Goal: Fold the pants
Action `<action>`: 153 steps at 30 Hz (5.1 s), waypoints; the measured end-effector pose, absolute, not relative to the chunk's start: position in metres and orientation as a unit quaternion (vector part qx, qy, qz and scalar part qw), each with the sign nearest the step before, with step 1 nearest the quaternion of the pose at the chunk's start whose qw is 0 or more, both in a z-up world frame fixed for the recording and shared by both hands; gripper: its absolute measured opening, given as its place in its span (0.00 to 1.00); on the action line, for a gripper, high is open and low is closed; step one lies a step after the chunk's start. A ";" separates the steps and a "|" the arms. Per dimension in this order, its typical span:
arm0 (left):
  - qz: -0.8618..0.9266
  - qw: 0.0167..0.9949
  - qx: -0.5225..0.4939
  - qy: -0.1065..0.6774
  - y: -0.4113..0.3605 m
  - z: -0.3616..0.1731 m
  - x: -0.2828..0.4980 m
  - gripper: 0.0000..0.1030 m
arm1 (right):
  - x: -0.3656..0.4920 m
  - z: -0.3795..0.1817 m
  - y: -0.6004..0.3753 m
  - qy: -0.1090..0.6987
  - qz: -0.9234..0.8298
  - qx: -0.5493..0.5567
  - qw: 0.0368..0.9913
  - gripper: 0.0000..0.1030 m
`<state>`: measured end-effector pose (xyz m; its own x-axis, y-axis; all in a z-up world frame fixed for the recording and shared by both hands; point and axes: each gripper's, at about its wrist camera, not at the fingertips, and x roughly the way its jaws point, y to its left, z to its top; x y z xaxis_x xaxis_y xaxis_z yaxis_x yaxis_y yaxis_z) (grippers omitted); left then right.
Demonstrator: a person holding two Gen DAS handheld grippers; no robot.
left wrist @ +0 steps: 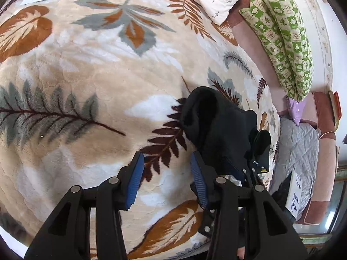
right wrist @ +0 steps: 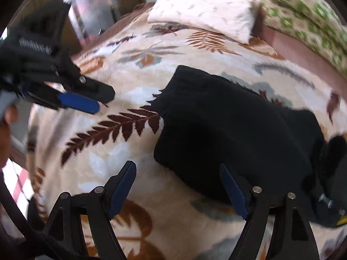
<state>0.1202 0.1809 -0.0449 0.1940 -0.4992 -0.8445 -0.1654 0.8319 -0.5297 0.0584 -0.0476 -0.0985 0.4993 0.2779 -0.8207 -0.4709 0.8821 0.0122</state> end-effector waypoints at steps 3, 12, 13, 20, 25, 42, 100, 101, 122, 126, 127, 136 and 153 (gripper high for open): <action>-0.125 0.724 -0.264 0.624 0.180 -0.045 0.121 0.41 | 0.068 -0.106 -0.039 0.460 0.217 -0.122 0.852 0.59; -0.127 0.718 -0.259 0.633 0.170 -0.049 0.155 0.41 | 0.082 -0.097 -0.050 0.462 0.229 -0.076 0.853 0.25; -0.124 0.718 -0.256 0.636 0.169 -0.050 0.157 0.41 | 0.086 -0.096 -0.051 0.464 0.228 -0.074 0.853 0.24; -0.169 0.700 -0.212 0.660 0.141 -0.050 0.172 0.41 | 0.092 -0.092 -0.066 0.466 0.230 -0.022 0.854 0.30; -0.187 0.697 -0.235 0.652 0.128 -0.039 0.206 0.43 | 0.074 -0.092 -0.061 0.453 0.228 -0.055 0.860 0.48; -0.225 0.700 -0.205 0.646 0.075 -0.041 0.236 0.11 | 0.080 -0.097 -0.050 0.422 0.214 -0.122 0.872 0.21; -0.294 0.588 -0.357 0.663 0.123 -0.107 0.297 0.45 | 0.131 -0.103 -0.036 0.389 0.176 -0.177 0.887 0.21; -0.297 0.586 -0.365 0.660 0.124 -0.107 0.296 0.45 | 0.131 -0.104 -0.036 0.391 0.177 -0.174 0.886 0.21; -0.283 0.655 -0.275 0.645 0.104 -0.087 0.281 0.29 | 0.137 -0.110 -0.038 0.399 0.177 -0.156 0.886 0.20; -0.288 0.652 -0.299 0.634 0.102 -0.072 0.269 0.27 | 0.133 -0.102 -0.043 0.390 0.179 -0.137 0.893 0.17; -0.294 0.646 -0.312 0.632 0.101 -0.067 0.265 0.27 | 0.133 -0.100 -0.046 0.391 0.180 -0.128 0.894 0.16; -0.319 0.629 -0.325 0.630 0.059 -0.027 0.243 0.27 | 0.115 -0.069 -0.073 0.367 0.190 -0.053 0.909 0.16; -0.360 0.593 -0.263 0.670 -0.119 0.005 0.217 0.27 | 0.071 -0.030 -0.233 0.311 0.188 0.166 0.917 0.16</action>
<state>0.2172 -0.1191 0.0045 -0.1576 -0.7796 -0.6061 0.0747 0.6026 -0.7945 0.0710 -0.2326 -0.0297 0.7350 0.4488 -0.5083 -0.2422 0.8740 0.4214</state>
